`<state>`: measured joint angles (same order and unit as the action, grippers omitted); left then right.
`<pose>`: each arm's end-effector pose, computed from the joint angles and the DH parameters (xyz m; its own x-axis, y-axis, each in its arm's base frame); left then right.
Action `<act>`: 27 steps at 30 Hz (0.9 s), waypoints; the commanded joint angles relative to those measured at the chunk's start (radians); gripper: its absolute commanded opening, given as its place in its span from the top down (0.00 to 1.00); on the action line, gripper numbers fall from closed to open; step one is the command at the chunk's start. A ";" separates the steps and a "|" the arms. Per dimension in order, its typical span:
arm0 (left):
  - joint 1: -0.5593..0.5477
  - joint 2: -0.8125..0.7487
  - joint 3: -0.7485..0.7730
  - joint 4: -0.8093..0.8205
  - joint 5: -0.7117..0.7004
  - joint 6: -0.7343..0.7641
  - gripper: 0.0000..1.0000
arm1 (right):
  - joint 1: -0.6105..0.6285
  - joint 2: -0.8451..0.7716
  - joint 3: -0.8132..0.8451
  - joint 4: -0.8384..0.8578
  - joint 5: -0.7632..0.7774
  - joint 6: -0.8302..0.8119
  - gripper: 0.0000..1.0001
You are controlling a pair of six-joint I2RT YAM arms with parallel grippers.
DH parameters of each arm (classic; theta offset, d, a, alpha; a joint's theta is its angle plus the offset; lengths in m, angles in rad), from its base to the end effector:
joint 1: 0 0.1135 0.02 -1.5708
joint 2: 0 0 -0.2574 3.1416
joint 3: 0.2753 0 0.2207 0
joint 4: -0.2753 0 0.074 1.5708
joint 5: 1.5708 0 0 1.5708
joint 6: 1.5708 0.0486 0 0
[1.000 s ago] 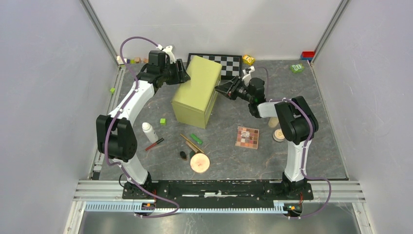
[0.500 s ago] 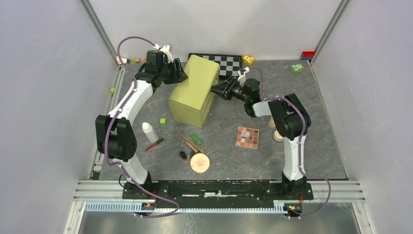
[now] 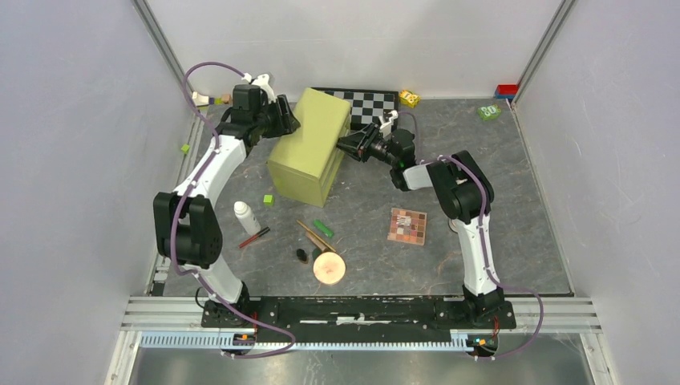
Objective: Organize the makeup
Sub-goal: Open the drawer in the storage box.
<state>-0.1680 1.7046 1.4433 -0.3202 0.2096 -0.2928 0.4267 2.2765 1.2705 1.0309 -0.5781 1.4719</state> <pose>0.3696 -0.0729 0.3049 -0.6152 -0.1820 -0.7671 0.1644 0.9220 -0.3506 0.4132 0.2170 0.1650 -0.8375 0.5347 -0.1122 -0.1059 0.0427 0.9935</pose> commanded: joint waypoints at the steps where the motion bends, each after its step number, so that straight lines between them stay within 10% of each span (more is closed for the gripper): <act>1: -0.036 0.011 -0.103 -0.200 0.081 0.031 0.38 | 0.064 0.016 0.095 0.141 0.032 0.047 0.66; 12: -0.039 0.004 -0.132 -0.210 0.051 0.032 0.38 | 0.061 0.004 0.033 0.197 0.056 0.056 0.99; 27: -0.027 0.055 -0.098 -0.273 -0.034 0.026 0.38 | -0.055 -0.161 -0.235 0.069 0.084 -0.089 1.00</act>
<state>-0.1753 1.6726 1.4055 -0.3088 0.1654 -0.2749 0.3706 2.1609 1.0348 1.1492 -0.4961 1.4952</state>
